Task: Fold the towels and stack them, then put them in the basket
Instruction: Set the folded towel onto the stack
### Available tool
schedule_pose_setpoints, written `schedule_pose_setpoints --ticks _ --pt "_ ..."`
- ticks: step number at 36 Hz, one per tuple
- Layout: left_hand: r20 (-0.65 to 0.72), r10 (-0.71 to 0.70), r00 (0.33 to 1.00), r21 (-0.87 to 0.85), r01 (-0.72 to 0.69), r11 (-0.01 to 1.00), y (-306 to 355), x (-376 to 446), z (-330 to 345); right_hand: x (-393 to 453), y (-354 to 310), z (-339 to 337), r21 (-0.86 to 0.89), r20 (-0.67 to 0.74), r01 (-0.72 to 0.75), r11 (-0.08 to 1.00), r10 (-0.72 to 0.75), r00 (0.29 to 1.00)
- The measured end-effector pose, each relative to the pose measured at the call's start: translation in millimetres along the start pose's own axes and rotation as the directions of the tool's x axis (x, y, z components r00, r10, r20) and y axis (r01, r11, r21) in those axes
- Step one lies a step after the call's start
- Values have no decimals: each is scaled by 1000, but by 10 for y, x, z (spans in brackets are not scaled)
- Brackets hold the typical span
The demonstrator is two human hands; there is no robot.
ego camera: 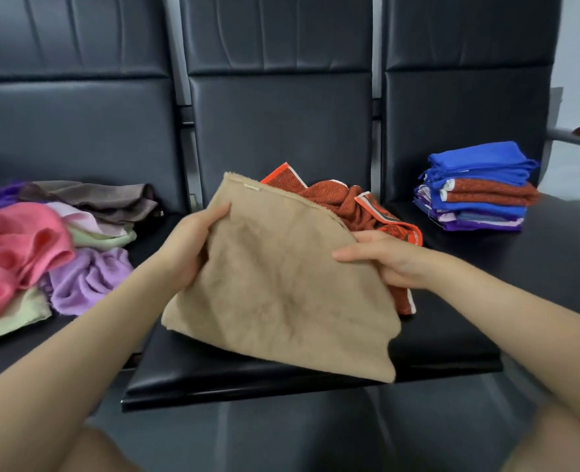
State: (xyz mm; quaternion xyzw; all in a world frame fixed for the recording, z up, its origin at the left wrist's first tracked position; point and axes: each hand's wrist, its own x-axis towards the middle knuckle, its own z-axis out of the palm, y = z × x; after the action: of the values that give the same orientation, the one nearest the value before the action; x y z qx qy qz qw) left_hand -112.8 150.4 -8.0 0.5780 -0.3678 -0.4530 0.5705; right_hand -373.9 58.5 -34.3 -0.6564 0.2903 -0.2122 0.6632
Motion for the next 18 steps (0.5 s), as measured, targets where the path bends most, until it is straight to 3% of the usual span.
schedule_pose_setpoints --ticks 3,6,11,14,18 --pt "-51 70 996 -107 -76 991 137 -142 -42 -127 -32 -73 -112 48 -43 993 49 998" --pt "-98 126 987 -153 -140 978 236 -258 -88 -202 -13 -130 -101 4 -27 995 27 1000" --pt "-100 169 980 -177 -185 967 343 -409 -125 -371 -157 -69 128 -103 95 987 -82 991" --pt "-78 171 982 -238 -185 953 423 -515 -94 -485 -359 -41 282 -242 192 940 -124 962" --pt "13 177 984 -288 -166 943 466 -542 -53 -519 -522 -93 336 -370 294 895 -162 915"
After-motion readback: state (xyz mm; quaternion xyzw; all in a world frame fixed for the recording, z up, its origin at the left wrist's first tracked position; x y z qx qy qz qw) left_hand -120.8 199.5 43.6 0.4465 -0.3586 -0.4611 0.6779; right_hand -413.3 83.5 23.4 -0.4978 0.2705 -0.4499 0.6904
